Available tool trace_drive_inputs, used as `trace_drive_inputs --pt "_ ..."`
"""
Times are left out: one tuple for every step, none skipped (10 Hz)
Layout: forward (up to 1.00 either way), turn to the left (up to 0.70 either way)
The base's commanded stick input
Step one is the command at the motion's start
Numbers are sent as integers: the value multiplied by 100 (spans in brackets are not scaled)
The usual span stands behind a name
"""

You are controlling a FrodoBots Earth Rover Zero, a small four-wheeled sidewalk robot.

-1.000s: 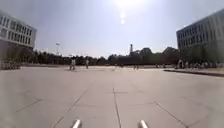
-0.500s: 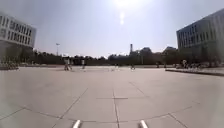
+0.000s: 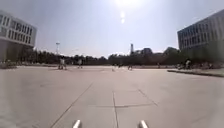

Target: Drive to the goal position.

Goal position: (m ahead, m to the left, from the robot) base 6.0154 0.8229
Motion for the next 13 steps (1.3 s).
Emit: trace_drive_inputs --pt "70 0" --pt "70 0" --pt "70 0" --pt "70 0" --pt "70 0" --pt "70 0" --pt "70 3" --pt "70 10" --pt "70 30" --pt "70 35" --pt "70 35" --pt "70 0" --pt "70 0"
